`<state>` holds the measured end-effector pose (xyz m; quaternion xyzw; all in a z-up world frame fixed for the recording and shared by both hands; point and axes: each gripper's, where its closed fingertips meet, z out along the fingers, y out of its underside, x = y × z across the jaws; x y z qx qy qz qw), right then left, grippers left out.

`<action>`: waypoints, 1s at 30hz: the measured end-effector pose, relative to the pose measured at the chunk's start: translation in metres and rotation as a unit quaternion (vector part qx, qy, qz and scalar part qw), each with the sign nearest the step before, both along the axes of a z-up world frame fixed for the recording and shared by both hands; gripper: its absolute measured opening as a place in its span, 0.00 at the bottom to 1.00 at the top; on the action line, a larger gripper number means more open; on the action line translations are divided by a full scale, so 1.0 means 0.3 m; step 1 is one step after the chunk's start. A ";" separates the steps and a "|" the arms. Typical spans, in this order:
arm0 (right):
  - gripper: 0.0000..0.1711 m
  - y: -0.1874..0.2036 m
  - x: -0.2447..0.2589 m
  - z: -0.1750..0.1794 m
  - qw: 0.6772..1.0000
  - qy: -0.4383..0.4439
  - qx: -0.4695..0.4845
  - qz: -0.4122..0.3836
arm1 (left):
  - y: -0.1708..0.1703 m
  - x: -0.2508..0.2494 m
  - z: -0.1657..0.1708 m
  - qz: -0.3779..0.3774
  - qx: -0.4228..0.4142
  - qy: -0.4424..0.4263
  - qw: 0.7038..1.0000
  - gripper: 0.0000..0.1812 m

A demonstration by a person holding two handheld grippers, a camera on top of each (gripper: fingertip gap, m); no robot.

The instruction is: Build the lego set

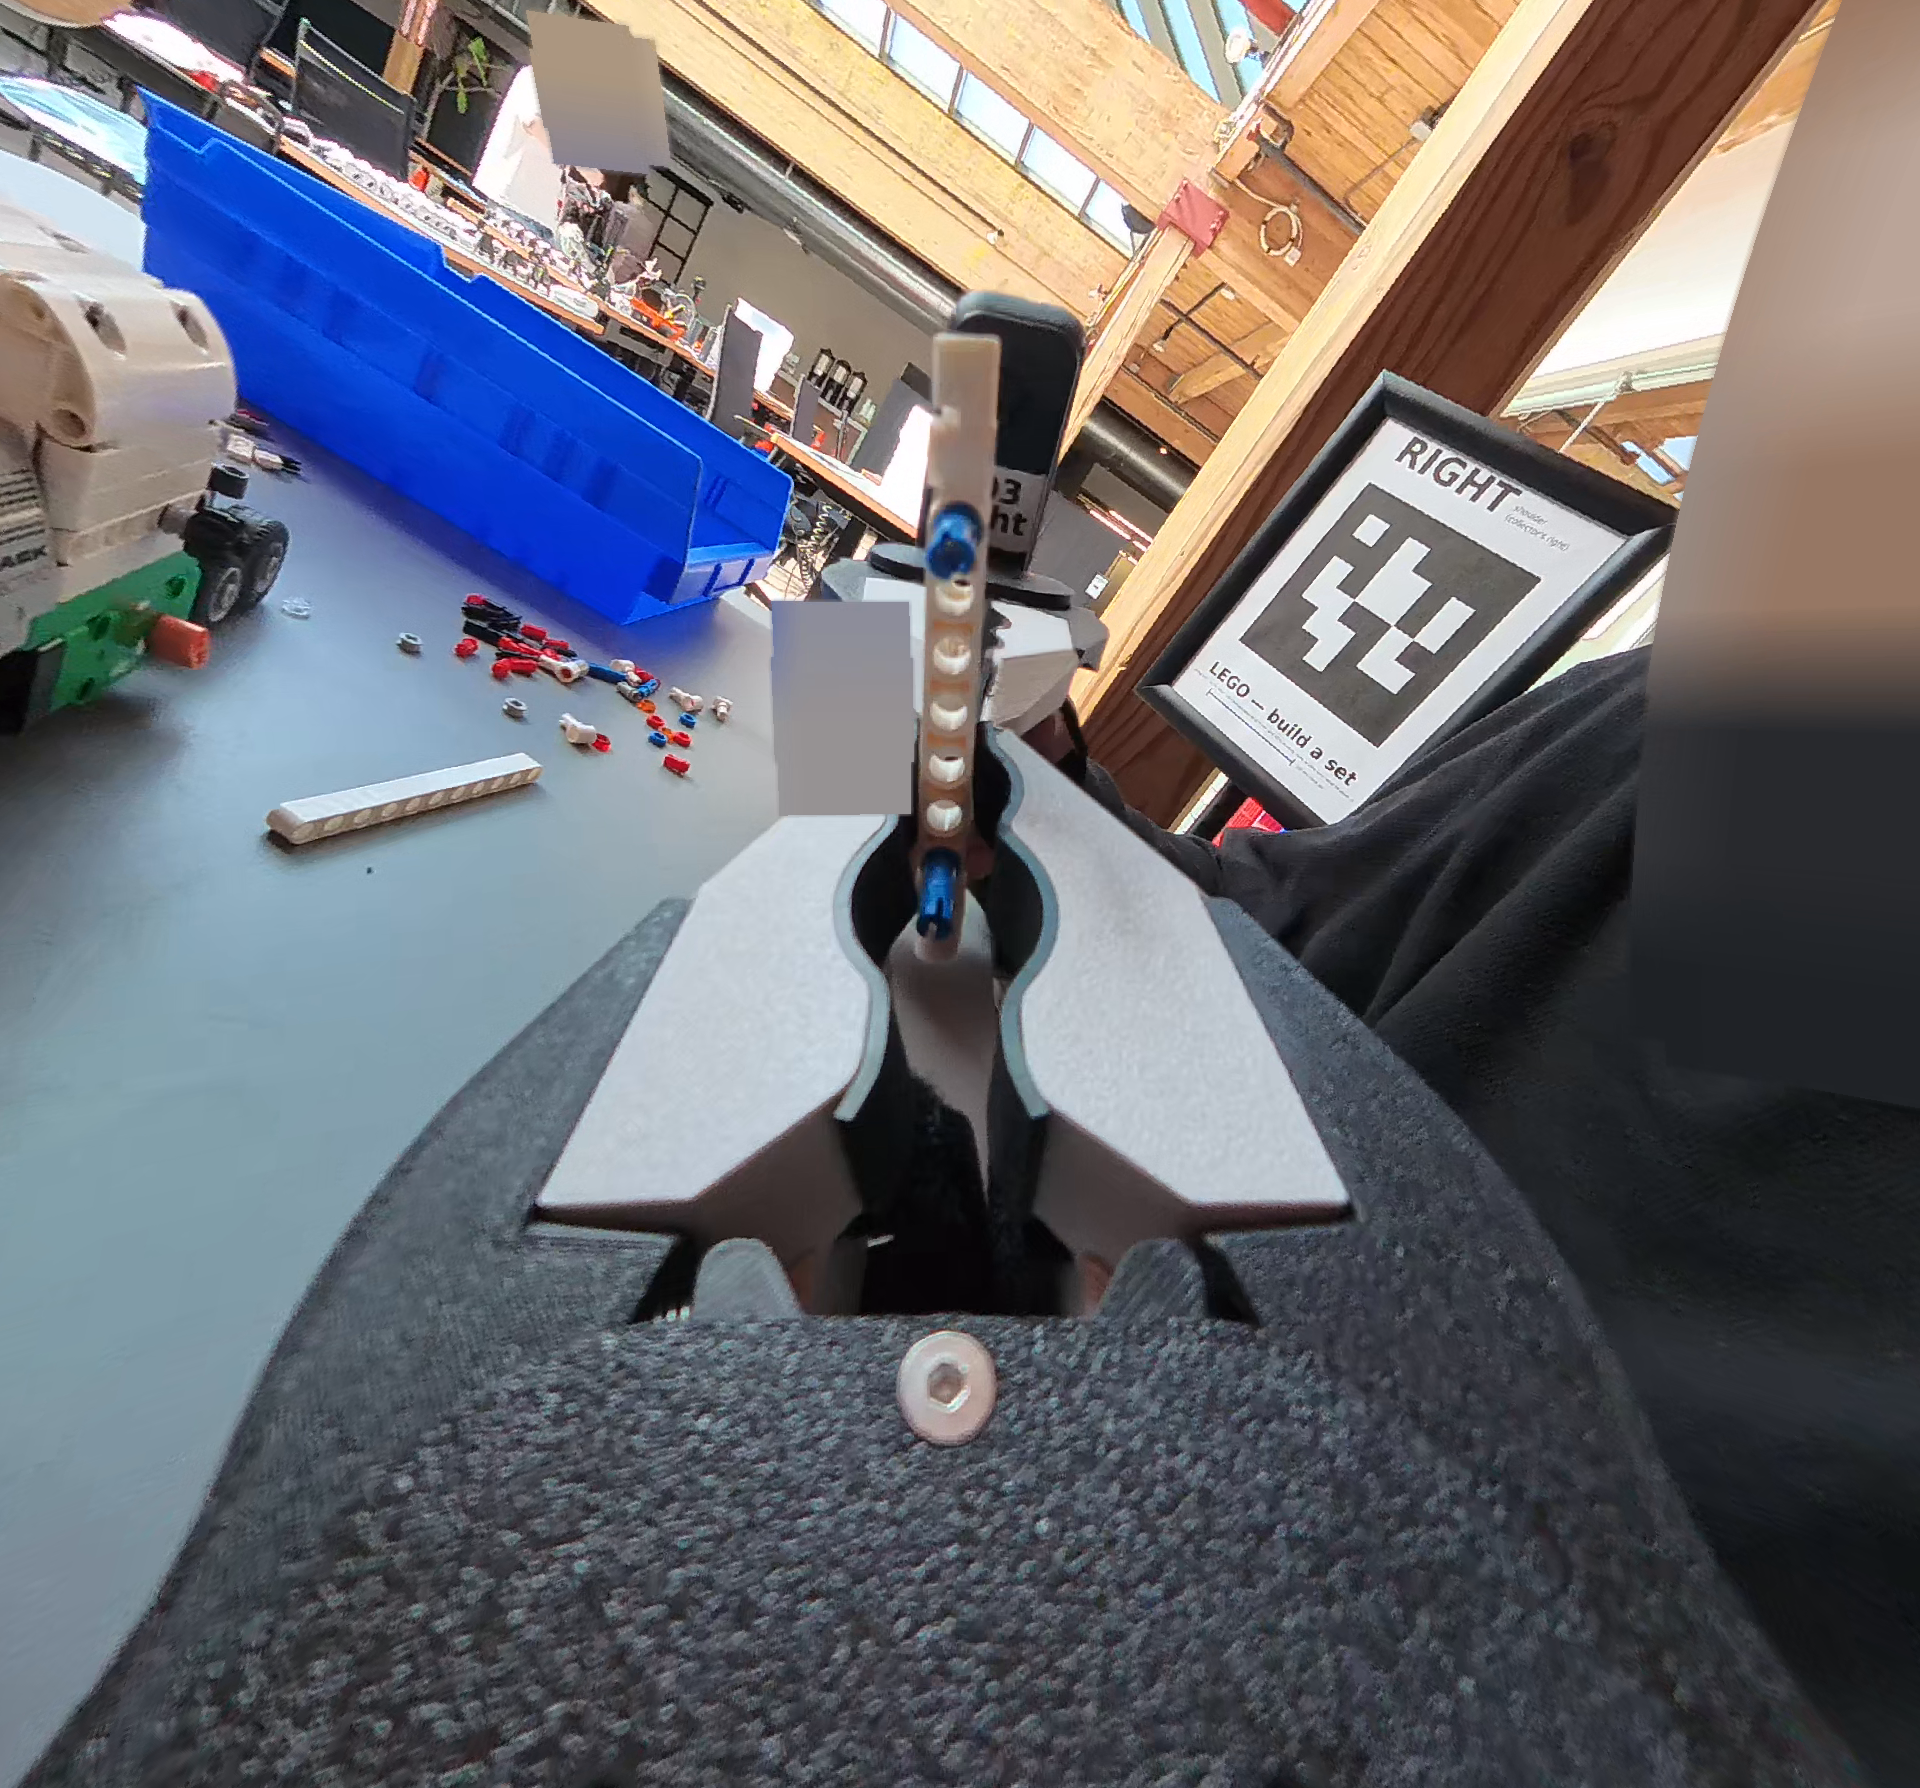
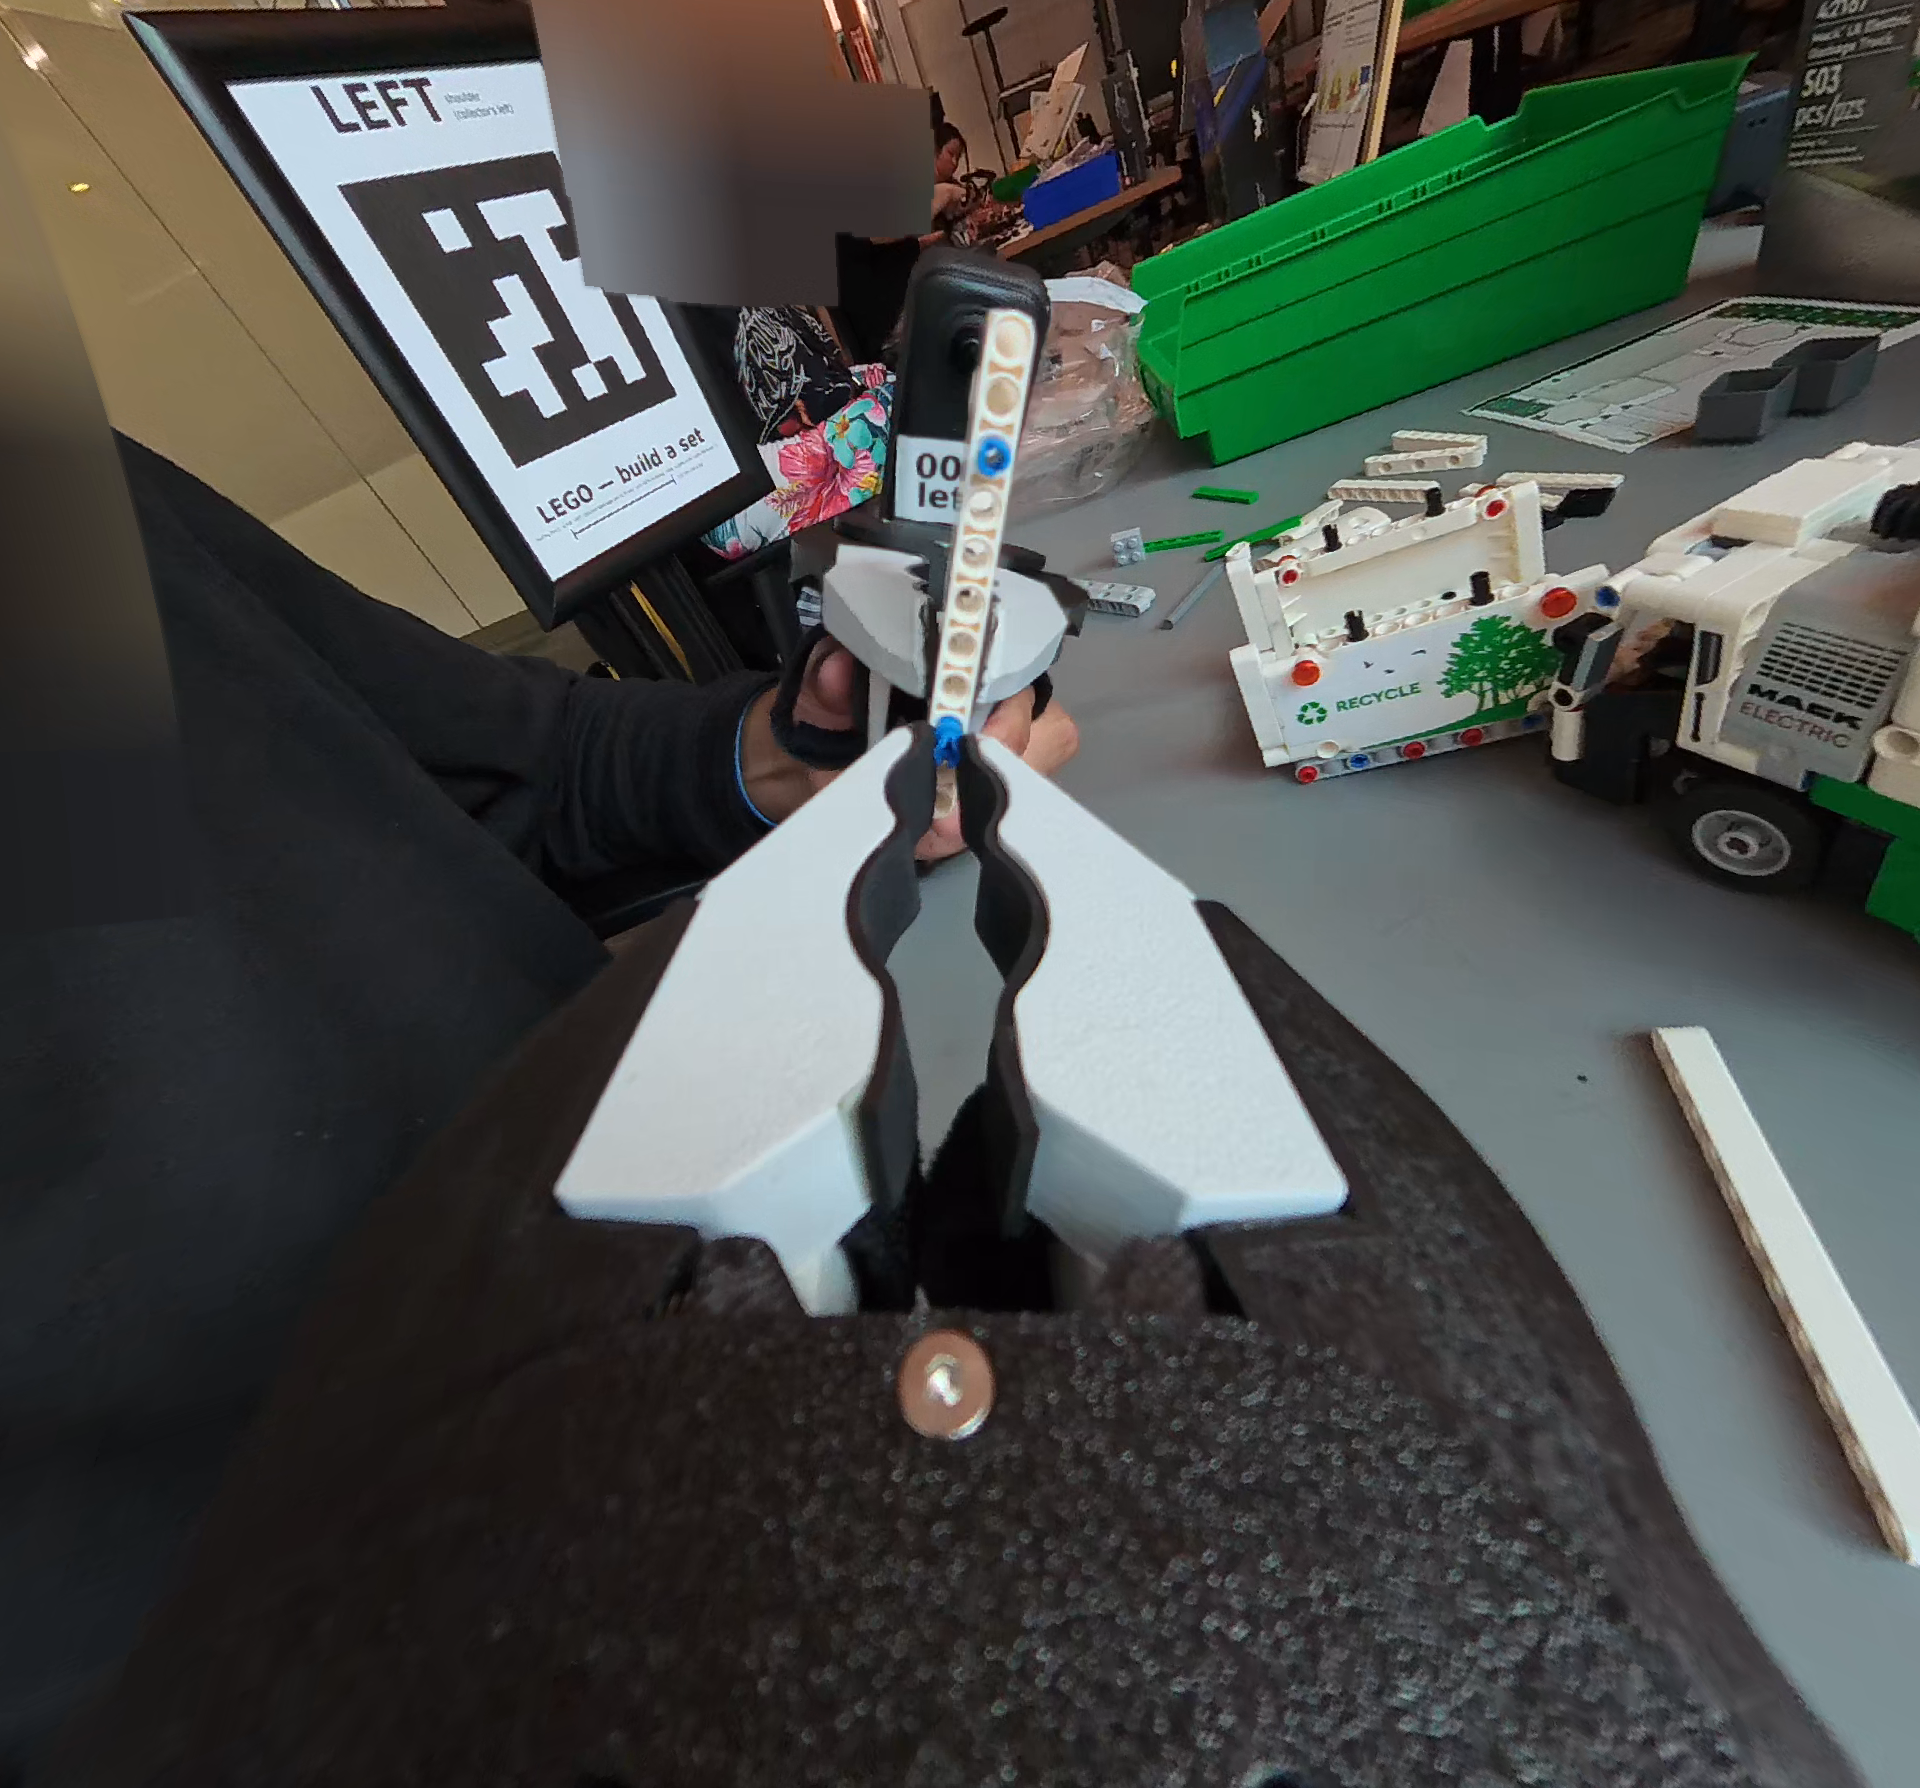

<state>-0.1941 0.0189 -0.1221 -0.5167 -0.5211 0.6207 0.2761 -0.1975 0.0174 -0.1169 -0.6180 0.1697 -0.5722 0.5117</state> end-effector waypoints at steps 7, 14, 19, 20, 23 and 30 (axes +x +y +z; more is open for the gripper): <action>0.02 0.016 -0.015 -0.004 1.000 -0.008 -0.022 -0.008 | 0.020 -0.018 0.000 0.012 -0.013 -0.014 1.000 0.02; 0.00 0.023 0.002 0.016 1.000 0.004 -0.023 -0.011 | 0.020 -0.027 0.002 0.015 -0.012 -0.016 1.000 0.02; 0.00 0.020 0.002 0.017 1.000 0.005 -0.029 -0.008 | 0.019 -0.027 0.002 0.016 -0.011 -0.014 1.000 0.02; 0.01 0.019 0.003 0.017 1.000 0.005 -0.030 -0.007 | 0.021 -0.029 0.001 0.018 -0.011 -0.014 1.000 0.02; 0.02 0.016 0.002 0.018 0.999 0.006 -0.033 -0.004 | 0.021 -0.030 0.002 0.019 -0.012 -0.016 1.000 0.02; 0.04 0.022 -0.002 0.011 0.999 0.004 -0.032 -0.007 | 0.018 -0.024 0.001 0.015 -0.009 -0.011 1.000 0.02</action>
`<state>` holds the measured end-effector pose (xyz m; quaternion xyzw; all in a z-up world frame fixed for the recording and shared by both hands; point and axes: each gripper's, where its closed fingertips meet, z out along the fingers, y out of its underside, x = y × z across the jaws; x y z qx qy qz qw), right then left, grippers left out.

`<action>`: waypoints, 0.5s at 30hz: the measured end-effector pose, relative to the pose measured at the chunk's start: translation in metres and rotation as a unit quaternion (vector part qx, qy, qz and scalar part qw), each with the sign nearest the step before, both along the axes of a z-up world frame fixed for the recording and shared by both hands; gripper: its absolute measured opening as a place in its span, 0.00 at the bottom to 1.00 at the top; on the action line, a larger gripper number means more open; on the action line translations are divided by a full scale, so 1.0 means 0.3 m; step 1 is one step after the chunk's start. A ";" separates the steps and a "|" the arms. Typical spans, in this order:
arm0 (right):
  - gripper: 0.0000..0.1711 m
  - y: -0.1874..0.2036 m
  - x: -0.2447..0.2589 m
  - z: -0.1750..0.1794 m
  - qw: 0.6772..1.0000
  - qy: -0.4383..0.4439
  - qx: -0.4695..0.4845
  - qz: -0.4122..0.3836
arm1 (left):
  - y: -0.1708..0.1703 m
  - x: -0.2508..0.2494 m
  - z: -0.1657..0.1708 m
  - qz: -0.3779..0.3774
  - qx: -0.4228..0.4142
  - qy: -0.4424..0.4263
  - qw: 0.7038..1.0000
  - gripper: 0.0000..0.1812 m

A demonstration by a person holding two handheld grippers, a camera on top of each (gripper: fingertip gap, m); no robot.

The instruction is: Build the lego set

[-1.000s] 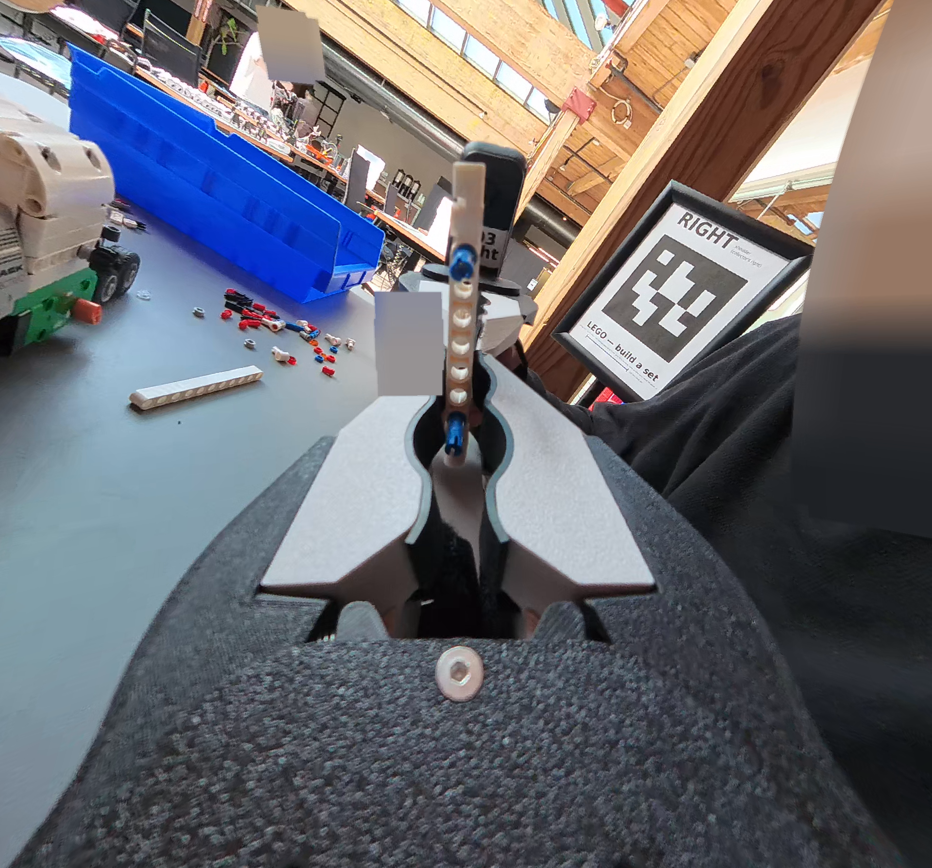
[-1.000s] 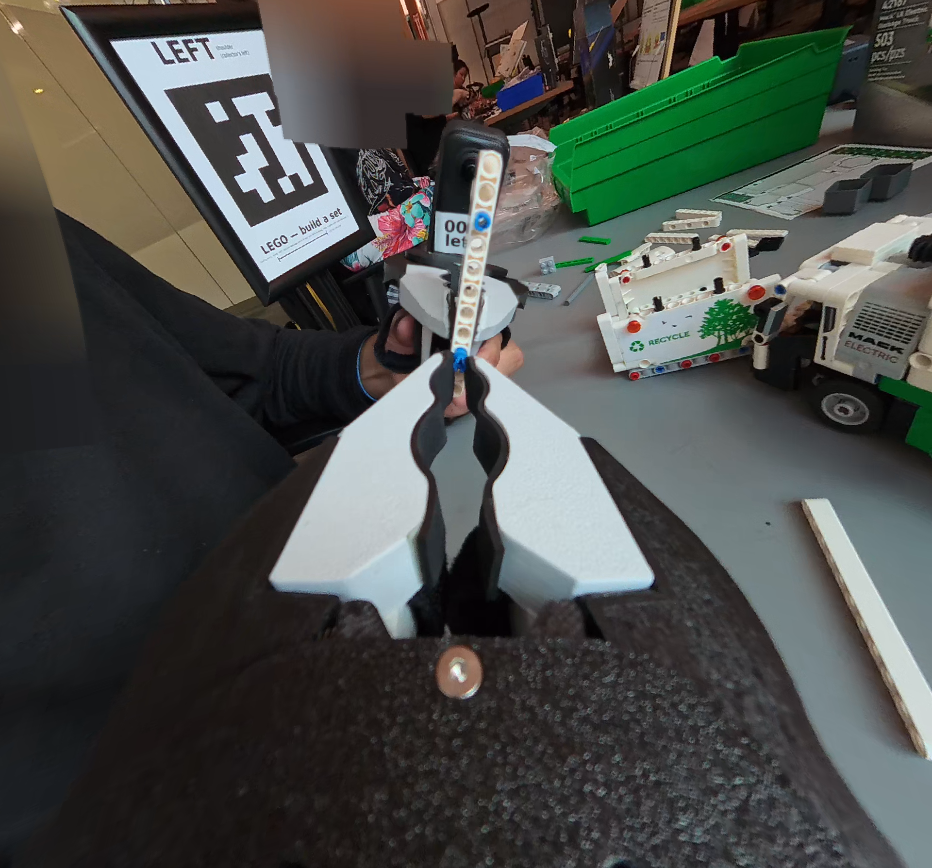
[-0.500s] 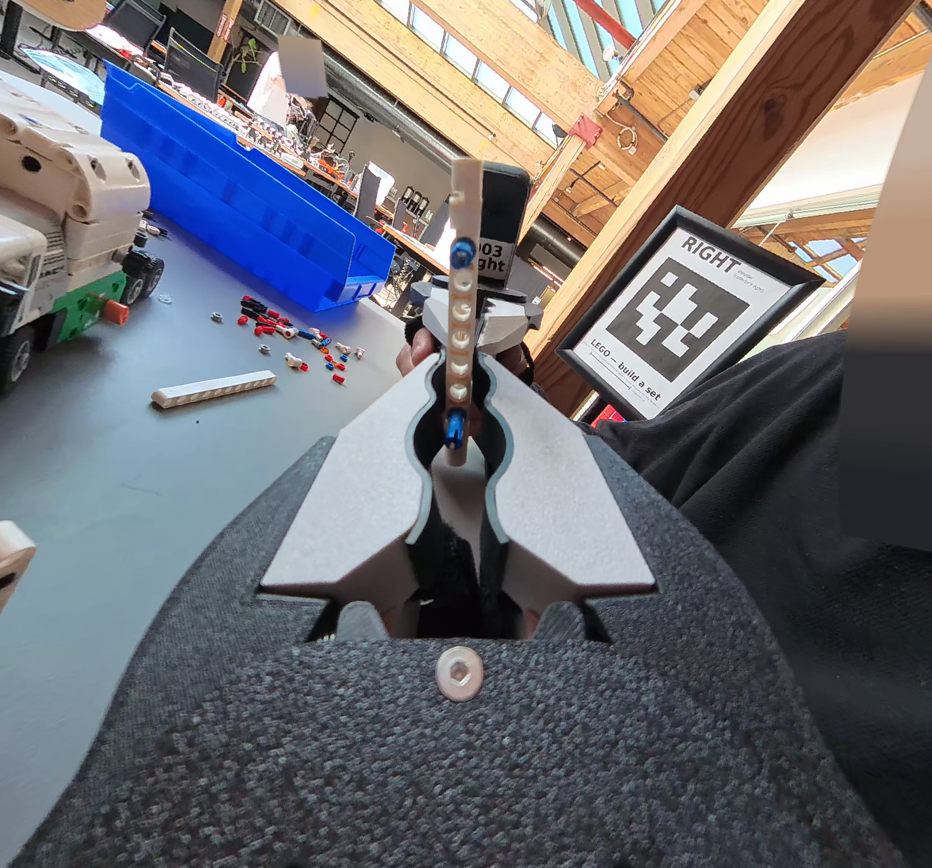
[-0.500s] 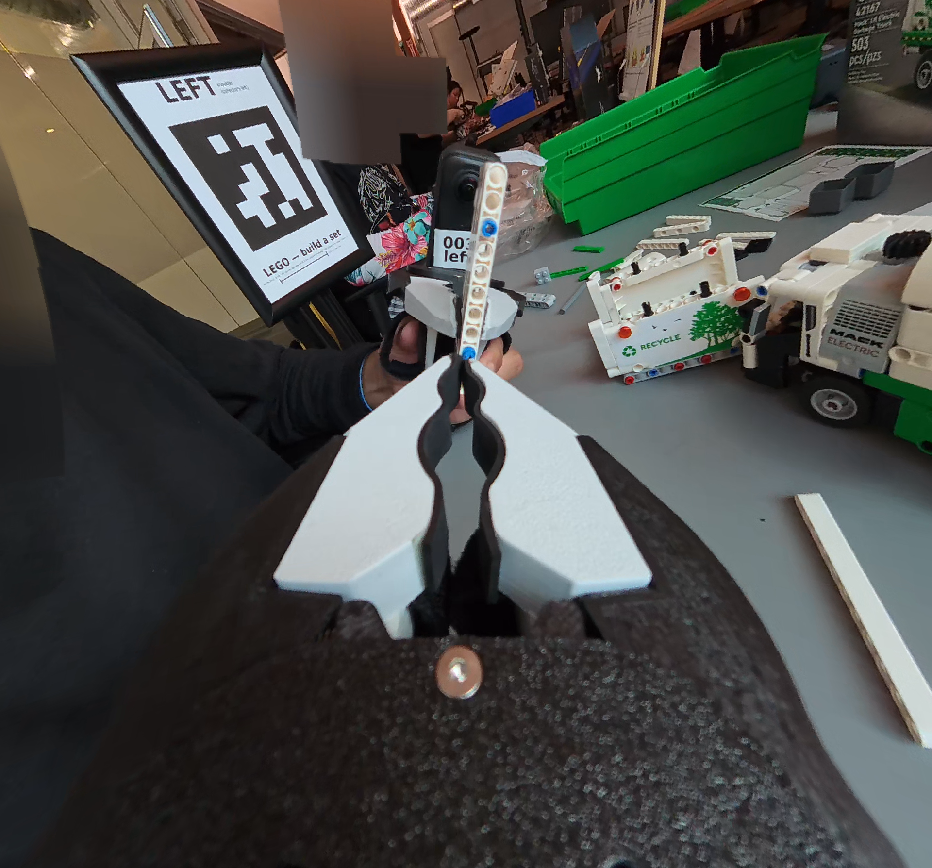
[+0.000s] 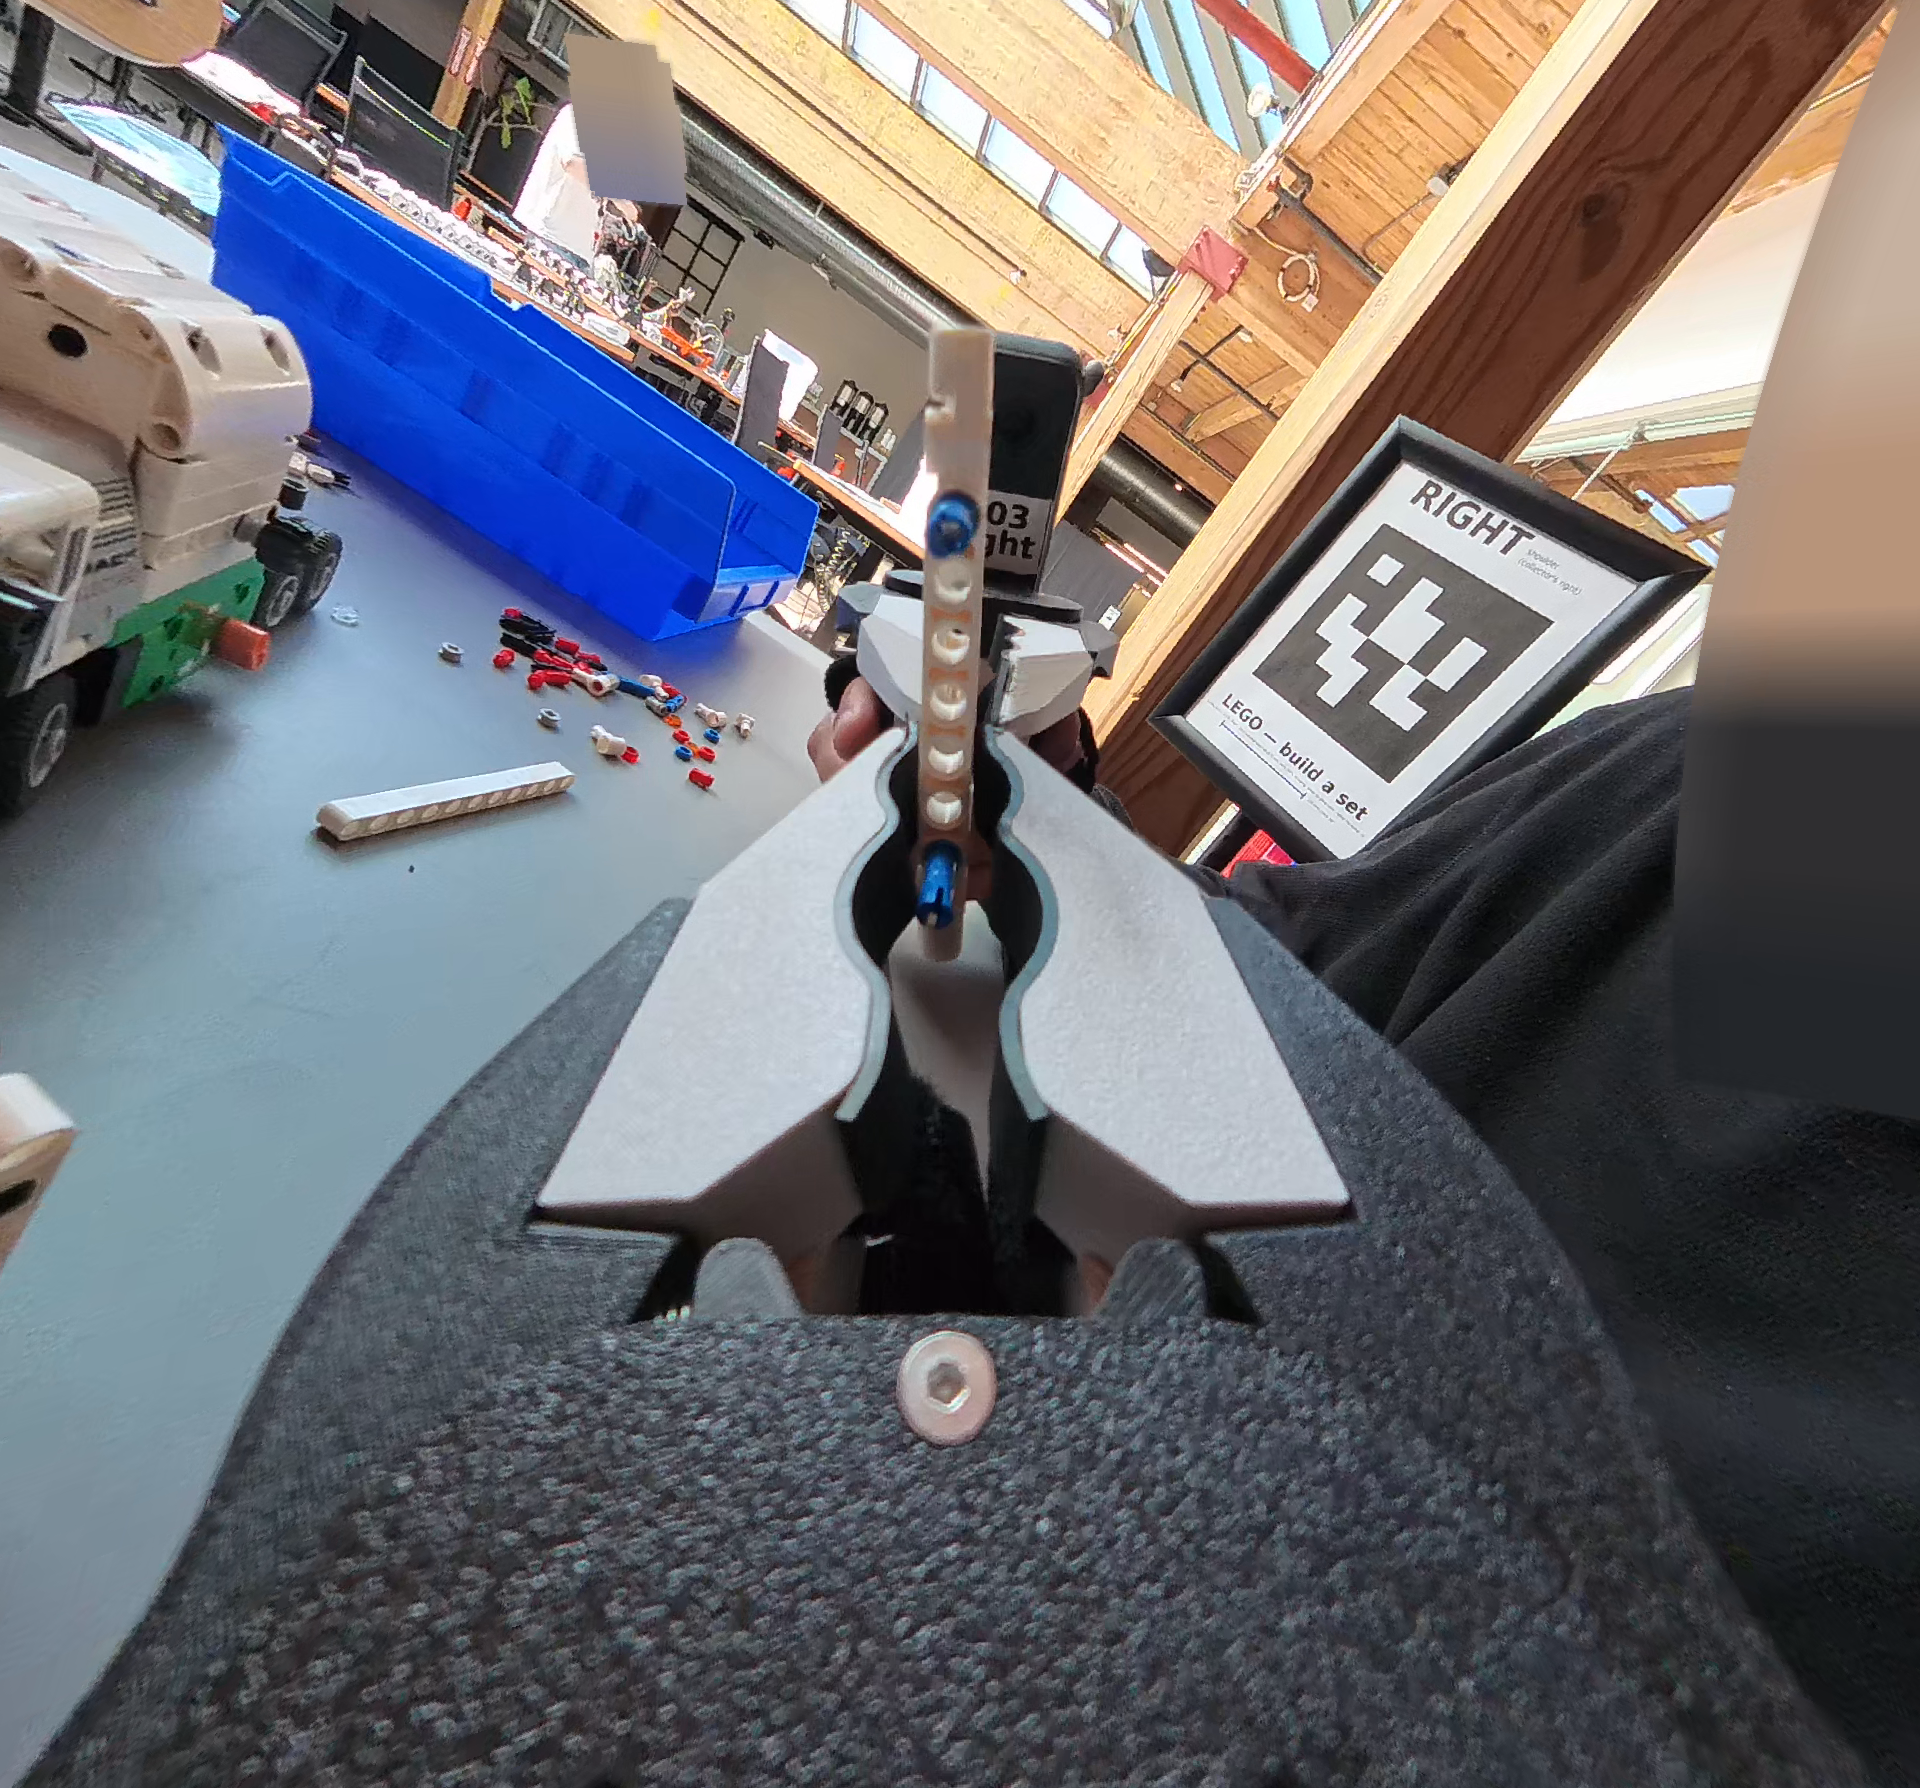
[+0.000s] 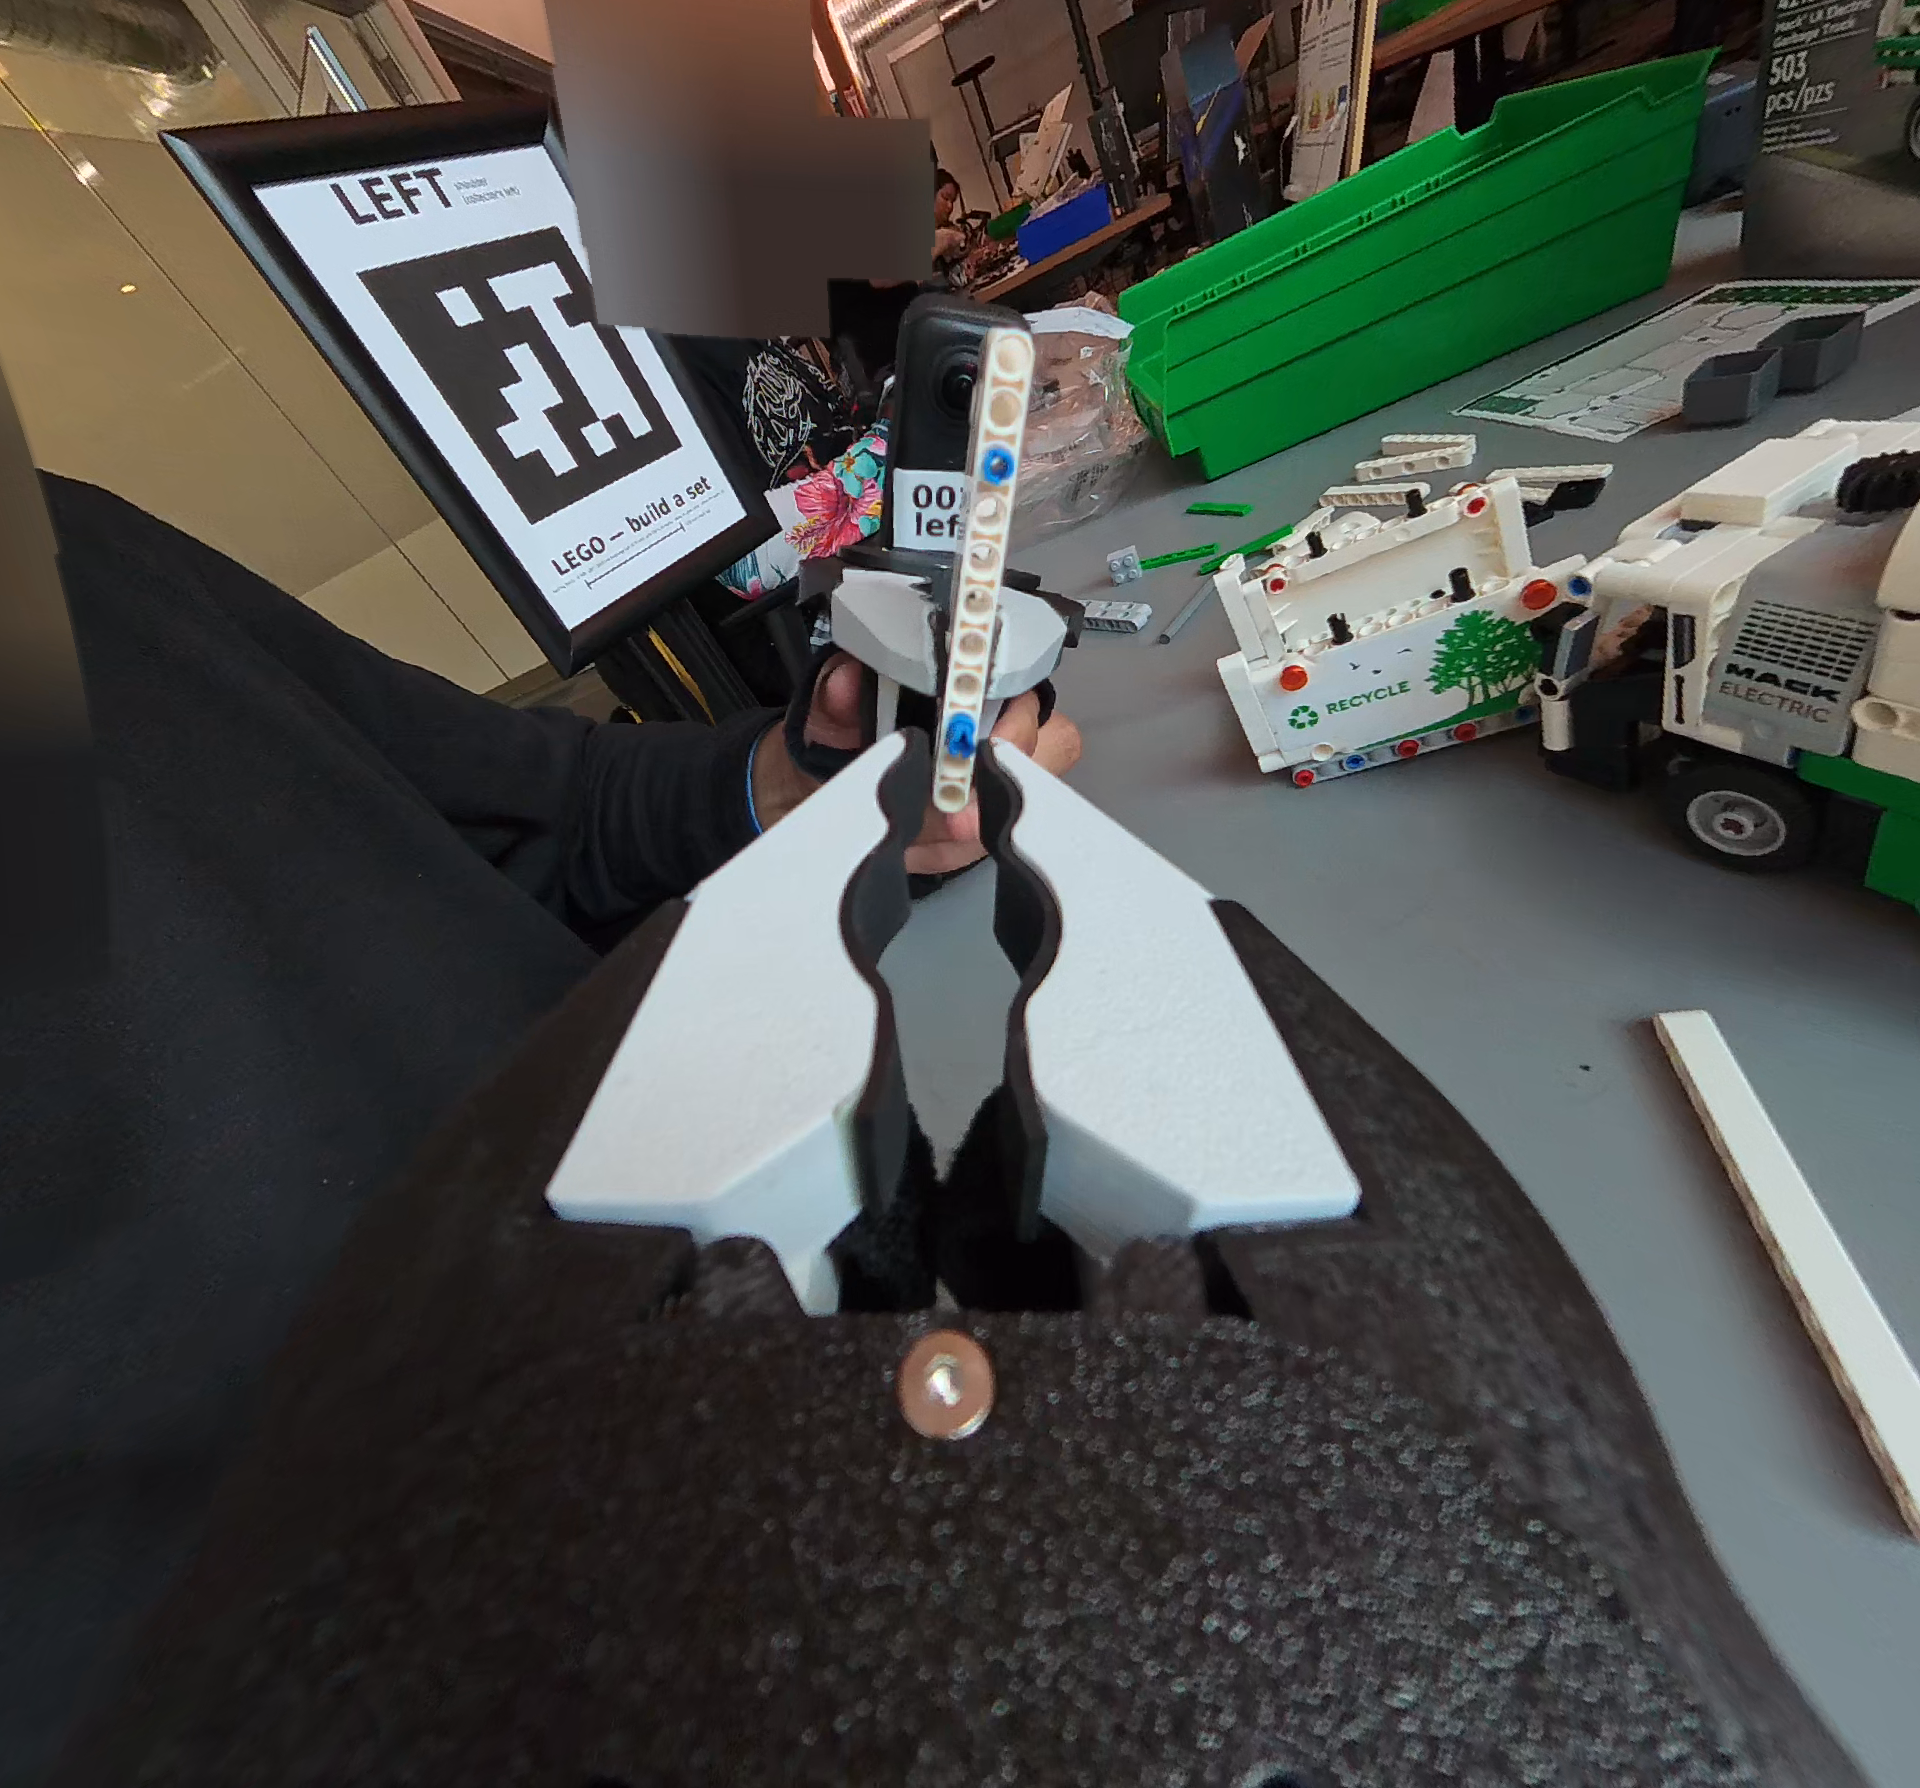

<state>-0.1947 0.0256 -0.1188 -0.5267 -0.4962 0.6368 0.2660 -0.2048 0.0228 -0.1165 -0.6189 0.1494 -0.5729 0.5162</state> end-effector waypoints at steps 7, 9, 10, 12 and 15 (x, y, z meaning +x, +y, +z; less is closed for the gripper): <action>0.01 -0.004 0.000 -0.013 1.000 -0.013 0.020 0.000 | -0.003 0.010 -0.006 -0.004 -0.001 0.009 1.000 0.02; 0.01 -0.003 0.000 -0.011 1.000 -0.010 0.024 -0.004 | -0.006 0.013 -0.006 -0.005 0.002 0.011 1.000 0.02; 0.01 -0.005 0.000 -0.006 1.000 -0.006 0.019 -0.004 | -0.008 0.013 -0.004 -0.005 0.004 0.011 1.000 0.02; 0.01 -0.003 -0.003 -0.005 1.000 -0.005 0.017 -0.006 | -0.008 0.013 -0.004 -0.003 0.006 0.013 1.000 0.02; 0.01 -0.018 0.002 -0.008 0.999 -0.002 0.035 0.003 | -0.018 0.023 -0.004 -0.014 0.008 0.015 1.000 0.02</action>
